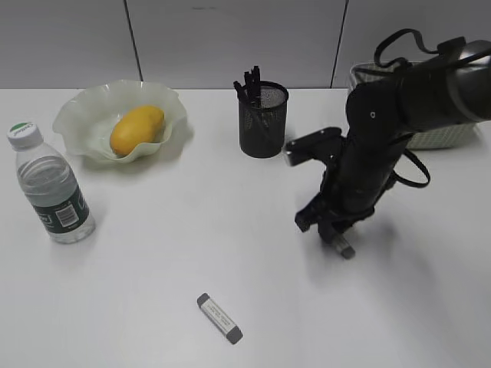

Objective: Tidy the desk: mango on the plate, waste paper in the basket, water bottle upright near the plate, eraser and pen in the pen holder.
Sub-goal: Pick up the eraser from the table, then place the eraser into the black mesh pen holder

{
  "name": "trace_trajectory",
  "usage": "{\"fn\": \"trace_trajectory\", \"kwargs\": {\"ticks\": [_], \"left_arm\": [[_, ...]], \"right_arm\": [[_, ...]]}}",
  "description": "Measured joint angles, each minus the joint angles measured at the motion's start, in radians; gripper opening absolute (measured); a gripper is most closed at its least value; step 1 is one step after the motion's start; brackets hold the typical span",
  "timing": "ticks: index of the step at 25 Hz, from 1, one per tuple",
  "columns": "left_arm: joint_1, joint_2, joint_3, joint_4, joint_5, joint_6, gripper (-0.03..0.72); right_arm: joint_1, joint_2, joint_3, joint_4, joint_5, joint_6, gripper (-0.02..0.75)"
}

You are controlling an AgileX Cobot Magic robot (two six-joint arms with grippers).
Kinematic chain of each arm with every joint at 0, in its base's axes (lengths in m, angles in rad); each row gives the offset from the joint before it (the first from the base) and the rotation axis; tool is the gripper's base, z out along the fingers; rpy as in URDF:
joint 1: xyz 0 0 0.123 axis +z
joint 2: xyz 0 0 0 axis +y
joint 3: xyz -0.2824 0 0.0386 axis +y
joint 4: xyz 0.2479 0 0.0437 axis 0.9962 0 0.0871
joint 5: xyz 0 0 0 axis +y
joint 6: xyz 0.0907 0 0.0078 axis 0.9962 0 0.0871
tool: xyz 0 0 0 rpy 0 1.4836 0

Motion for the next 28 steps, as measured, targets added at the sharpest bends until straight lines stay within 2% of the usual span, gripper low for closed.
{"fn": "trace_trajectory", "kwargs": {"ticks": [2, 7, 10, 13, 18, 19, 21, 23, 25, 28], "left_arm": [[0.0, 0.0, 0.0, 0.0, 0.0, 0.0, 0.234], [0.0, 0.0, 0.0, 0.0, 0.0, 0.0, 0.234], [0.0, 0.0, 0.0, 0.0, 0.0, 0.0, 0.234], [0.0, 0.0, 0.0, 0.0, 0.0, 0.0, 0.234], [0.0, 0.0, 0.0, 0.0, 0.0, 0.0, 0.234], [0.0, 0.0, 0.0, 0.0, 0.0, 0.0, 0.234], [0.0, 0.0, 0.0, 0.0, 0.0, 0.0, 0.234], [0.0, 0.0, 0.0, 0.0, 0.0, 0.0, 0.234], [0.0, 0.0, 0.001, 0.0, 0.0, 0.0, 0.234], [0.0, 0.0, 0.001, 0.0, 0.0, 0.0, 0.234]], "right_arm": [[0.0, -0.042, 0.003, -0.001, -0.126, 0.0, 0.164], [0.0, -0.165, -0.013, 0.003, -0.711, 0.0, 0.164], [-0.001, -0.137, -0.062, 0.0, -0.897, -0.006, 0.164], [-0.01, -0.052, -0.13, -0.001, -0.963, -0.008, 0.164], [-0.012, 0.064, -0.224, 0.003, -0.966, -0.008, 0.164], [-0.013, 0.077, -0.234, 0.005, -0.962, -0.008, 0.184], [-0.016, 0.091, -0.245, 0.011, -0.958, -0.008, 0.269], [-0.017, 0.095, -0.249, 0.013, -0.944, -0.008, 0.409], [-0.019, 0.094, -0.251, 0.016, -0.911, -0.008, 0.512], [-0.019, 0.057, -0.251, 0.019, -0.752, -0.008, 0.559]]}}
